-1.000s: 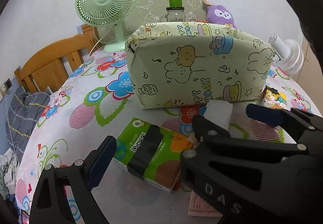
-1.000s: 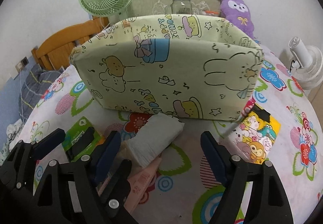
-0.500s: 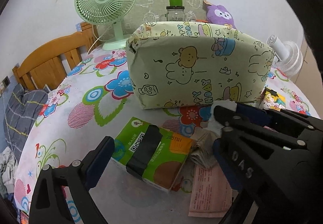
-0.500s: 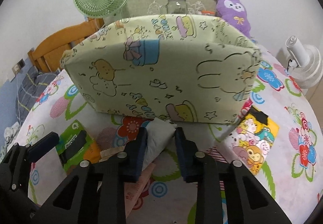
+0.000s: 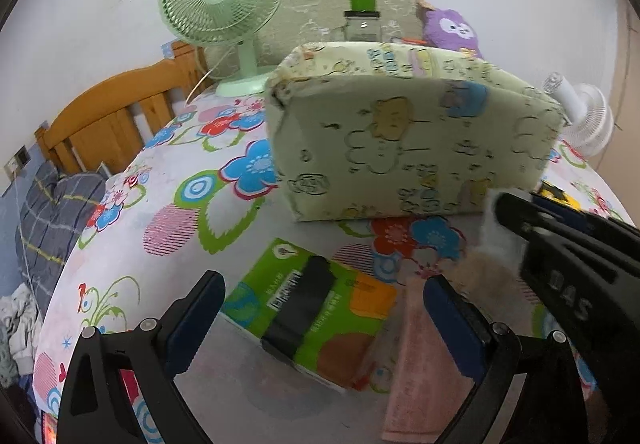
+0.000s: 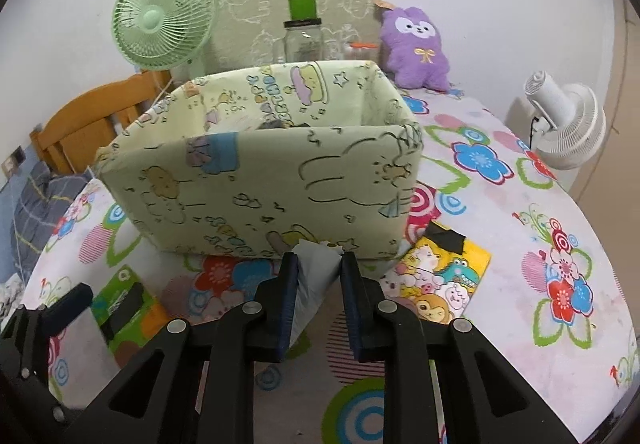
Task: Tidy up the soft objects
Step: 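Grasp the white folded cloth with the right tool while the left tool grasps the green tissue pack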
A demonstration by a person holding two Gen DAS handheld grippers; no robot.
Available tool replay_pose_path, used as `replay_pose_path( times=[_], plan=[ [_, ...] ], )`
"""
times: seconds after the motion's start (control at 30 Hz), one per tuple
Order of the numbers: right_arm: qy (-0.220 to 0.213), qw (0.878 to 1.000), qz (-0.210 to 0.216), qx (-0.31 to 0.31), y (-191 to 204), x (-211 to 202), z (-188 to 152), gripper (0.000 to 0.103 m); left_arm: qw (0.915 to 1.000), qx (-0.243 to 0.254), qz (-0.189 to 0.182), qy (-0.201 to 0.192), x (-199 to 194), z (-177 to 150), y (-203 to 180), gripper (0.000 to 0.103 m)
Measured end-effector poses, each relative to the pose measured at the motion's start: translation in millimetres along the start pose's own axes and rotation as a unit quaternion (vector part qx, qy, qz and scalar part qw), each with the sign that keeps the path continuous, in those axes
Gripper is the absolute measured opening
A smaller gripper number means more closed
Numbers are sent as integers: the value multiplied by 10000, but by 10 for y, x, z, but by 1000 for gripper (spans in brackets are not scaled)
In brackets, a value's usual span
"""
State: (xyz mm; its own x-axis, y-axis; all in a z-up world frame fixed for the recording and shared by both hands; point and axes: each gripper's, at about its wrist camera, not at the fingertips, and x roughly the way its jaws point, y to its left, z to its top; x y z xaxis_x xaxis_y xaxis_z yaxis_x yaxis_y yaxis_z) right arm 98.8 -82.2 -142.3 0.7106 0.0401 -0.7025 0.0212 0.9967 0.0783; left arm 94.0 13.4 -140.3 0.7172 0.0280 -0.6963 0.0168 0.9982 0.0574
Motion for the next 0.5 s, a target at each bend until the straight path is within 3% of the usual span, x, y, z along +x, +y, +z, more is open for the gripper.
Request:
replay_pose_path(
  times=[0.37,0.5],
  plan=[
    [106,9997,184,-140,94,46,-30,23,10000,56,28,12,-1,-7,-46,76],
    [81,9997,199,-148,97,14,-39,23,10000,55,-36,-39,-49,3,-77,72]
  ],
)
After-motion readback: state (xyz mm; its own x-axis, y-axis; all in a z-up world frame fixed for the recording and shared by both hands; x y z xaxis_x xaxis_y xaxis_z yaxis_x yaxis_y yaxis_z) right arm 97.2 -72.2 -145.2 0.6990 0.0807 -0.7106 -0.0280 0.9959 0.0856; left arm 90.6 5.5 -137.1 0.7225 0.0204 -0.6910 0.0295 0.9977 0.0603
